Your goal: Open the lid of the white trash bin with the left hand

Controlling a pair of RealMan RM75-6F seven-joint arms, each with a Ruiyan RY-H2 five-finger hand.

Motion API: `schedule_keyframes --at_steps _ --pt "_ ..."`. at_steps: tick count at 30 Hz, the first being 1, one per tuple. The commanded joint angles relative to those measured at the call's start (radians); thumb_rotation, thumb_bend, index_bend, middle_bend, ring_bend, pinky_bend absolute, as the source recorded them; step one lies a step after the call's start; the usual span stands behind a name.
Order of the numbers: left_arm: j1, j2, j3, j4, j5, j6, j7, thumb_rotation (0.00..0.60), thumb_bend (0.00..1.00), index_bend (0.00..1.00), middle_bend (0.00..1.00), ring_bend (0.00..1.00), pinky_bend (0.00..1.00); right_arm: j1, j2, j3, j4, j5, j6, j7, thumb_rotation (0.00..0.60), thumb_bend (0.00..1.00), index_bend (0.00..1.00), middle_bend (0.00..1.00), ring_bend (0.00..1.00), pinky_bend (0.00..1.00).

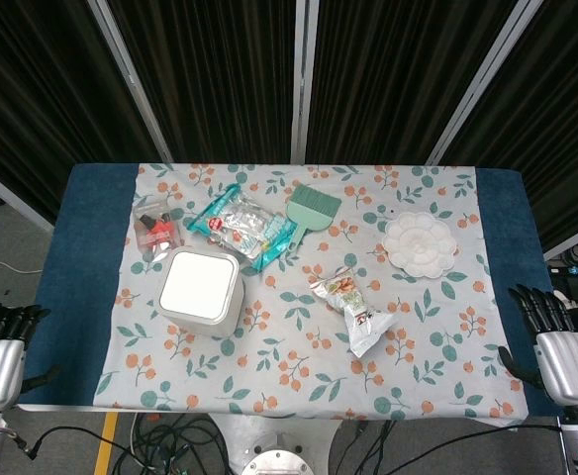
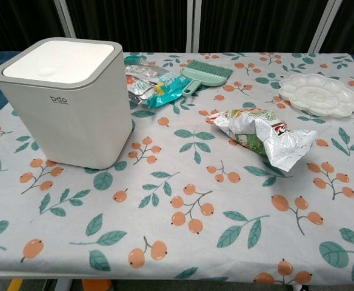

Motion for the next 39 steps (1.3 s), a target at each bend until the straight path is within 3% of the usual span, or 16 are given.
schedule_keyframes --at_steps 1,6,11,22,29,39 --pt "-0.001 0.001 -0.001 -0.001 0.001 -0.001 0.0 0.6 0.0 0.22 0.18 0.15 0.0 0.003 -0.001 0.002 -0.001 0.001 -0.005 0.0 0.6 0.26 0.0 0.03 0.0 0.0" --pt "-0.009 0.014 0.004 -0.007 0.028 -0.003 -0.029 0.6 0.0 0.22 0.18 0.15 0.0 0.001 0.005 0.002 -0.004 -0.001 -0.002 0.002 0.6 0.26 0.0 0.03 0.0 0.0" --pt "-0.054 0.052 0.01 -0.009 0.144 -0.003 -0.126 0.6 0.0 0.22 0.18 0.15 0.0 -0.007 0.03 0.014 -0.027 -0.007 0.03 -0.03 0.6 0.26 0.0 0.03 0.0 0.0" --pt "-0.292 0.101 0.006 -0.048 0.381 -0.184 -0.282 0.6 0.0 0.22 0.18 0.15 0.0 0.009 0.103 0.037 -0.122 -0.004 0.02 -0.096 0.6 0.25 0.0 0.02 0.0 0.0" --pt "-0.409 0.05 -0.028 -0.034 0.354 -0.317 -0.271 0.6 0.0 0.22 0.18 0.15 0.0 0.022 0.1 0.04 -0.121 0.013 -0.009 -0.094 0.6 0.25 0.0 0.02 0.0 0.0" --pt "-0.491 0.001 0.01 0.01 0.287 -0.46 -0.331 0.6 0.0 0.22 0.18 0.15 0.0 0.023 0.086 0.037 -0.098 0.016 -0.014 -0.076 0.6 0.25 0.0 0.02 0.0 0.0"
